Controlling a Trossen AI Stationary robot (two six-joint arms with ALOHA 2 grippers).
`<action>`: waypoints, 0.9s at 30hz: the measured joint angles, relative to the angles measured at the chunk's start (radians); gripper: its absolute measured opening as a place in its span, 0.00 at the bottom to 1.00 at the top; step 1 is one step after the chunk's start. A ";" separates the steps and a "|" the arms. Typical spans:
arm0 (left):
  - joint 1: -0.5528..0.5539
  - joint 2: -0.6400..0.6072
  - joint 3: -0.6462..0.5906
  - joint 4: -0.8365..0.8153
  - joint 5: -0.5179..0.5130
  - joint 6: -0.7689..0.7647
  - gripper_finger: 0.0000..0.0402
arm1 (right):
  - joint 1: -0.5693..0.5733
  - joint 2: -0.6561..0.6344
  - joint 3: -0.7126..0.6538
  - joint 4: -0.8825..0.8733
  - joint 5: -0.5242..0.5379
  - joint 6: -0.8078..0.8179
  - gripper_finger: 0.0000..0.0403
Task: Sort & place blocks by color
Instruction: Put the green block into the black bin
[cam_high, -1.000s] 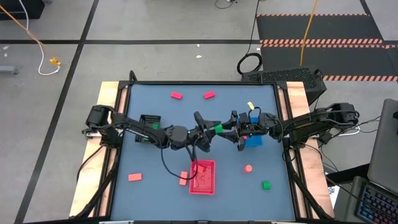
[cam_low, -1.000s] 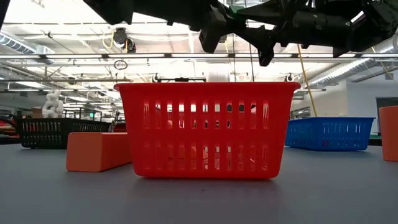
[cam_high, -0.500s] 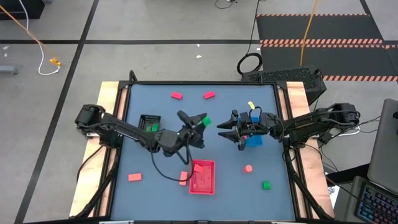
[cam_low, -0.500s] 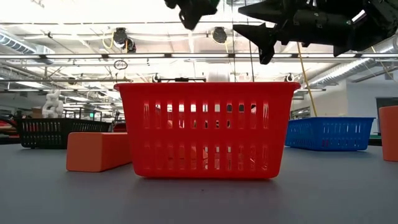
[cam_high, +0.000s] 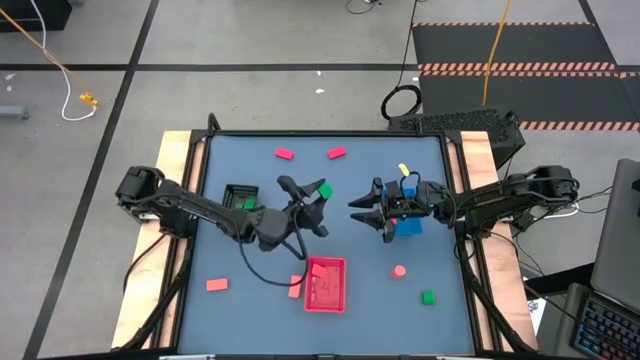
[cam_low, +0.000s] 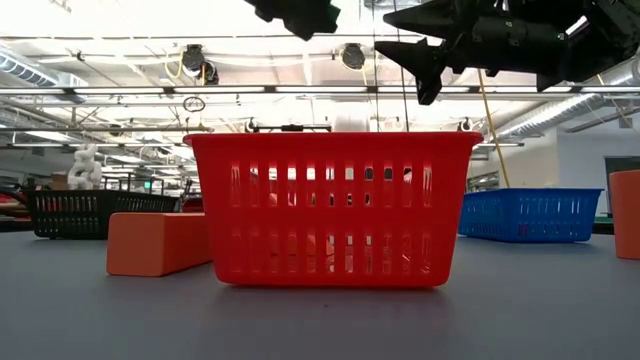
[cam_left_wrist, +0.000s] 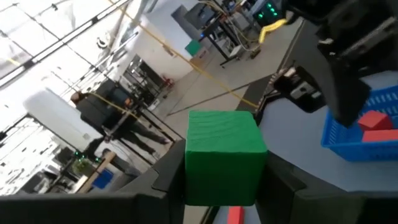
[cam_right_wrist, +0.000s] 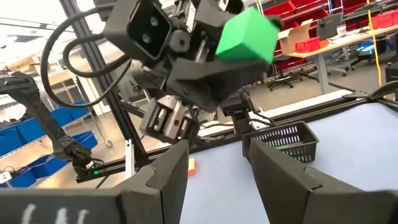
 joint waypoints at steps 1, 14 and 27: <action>0.000 -0.001 0.000 0.002 0.000 -0.005 0.34 | 0.000 0.000 0.000 -0.001 0.000 0.000 0.41; -0.007 -0.001 0.000 -0.037 0.045 -0.068 0.33 | 0.000 0.000 0.000 0.000 0.000 0.000 0.41; 0.014 -0.016 0.000 -0.052 0.045 -0.054 0.33 | 0.000 0.000 0.000 0.000 0.000 0.000 0.41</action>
